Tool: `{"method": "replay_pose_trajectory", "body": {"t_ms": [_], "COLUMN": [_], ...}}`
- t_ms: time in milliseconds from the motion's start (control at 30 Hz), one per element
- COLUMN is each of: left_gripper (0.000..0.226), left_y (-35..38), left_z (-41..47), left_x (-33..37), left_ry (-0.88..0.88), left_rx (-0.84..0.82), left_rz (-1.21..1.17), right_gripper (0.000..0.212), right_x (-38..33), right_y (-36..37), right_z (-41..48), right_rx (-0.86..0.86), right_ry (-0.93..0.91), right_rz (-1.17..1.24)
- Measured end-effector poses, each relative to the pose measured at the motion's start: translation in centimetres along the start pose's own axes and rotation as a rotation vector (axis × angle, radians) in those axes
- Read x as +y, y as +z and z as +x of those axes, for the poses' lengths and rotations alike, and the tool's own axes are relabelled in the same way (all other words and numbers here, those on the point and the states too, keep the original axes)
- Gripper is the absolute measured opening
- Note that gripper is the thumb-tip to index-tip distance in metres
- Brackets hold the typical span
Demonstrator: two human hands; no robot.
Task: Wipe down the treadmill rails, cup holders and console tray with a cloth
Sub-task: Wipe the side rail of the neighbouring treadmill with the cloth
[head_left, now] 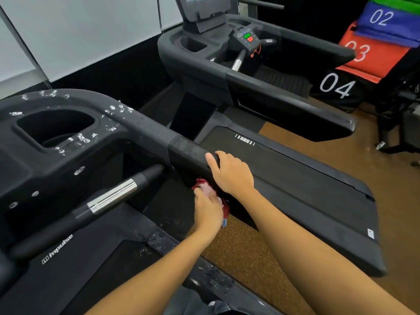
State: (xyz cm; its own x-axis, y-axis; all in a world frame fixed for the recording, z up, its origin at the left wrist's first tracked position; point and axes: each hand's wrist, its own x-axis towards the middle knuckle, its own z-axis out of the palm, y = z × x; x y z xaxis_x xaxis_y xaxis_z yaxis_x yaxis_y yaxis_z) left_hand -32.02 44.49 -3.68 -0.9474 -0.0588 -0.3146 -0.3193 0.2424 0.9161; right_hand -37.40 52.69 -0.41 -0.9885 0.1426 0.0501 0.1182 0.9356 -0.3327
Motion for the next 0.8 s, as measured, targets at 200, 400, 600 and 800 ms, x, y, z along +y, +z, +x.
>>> {"method": "replay_pose_trajectory", "body": {"t_ms": [200,400,600,800], "left_gripper": [0.021,0.020,0.008,0.032], "left_y": [-0.5,-3.9,0.5,2.8], "left_z": [-0.1,3.6,-1.1,-4.6], "left_x": [0.1,0.9,-0.6,-1.1], "left_ry": [-0.033,0.056,0.122,0.184], "left_rx": [-0.016,0.142,-0.029,-0.216], "left_rz": [-0.031,0.142,0.308,0.401], "right_gripper": [0.059,0.063,0.067,0.066], "right_x": [0.0,0.0,0.0,0.2], "right_y": [-0.1,-0.2,0.0,0.1], "right_z": [0.0,0.0,-0.1,-0.1], "right_rx": [0.004,-0.016,-0.025,-0.023], "right_ry": [-0.005,-0.001,-0.002,-0.014], "right_rz": [0.006,0.012,-0.012,-0.002]}}
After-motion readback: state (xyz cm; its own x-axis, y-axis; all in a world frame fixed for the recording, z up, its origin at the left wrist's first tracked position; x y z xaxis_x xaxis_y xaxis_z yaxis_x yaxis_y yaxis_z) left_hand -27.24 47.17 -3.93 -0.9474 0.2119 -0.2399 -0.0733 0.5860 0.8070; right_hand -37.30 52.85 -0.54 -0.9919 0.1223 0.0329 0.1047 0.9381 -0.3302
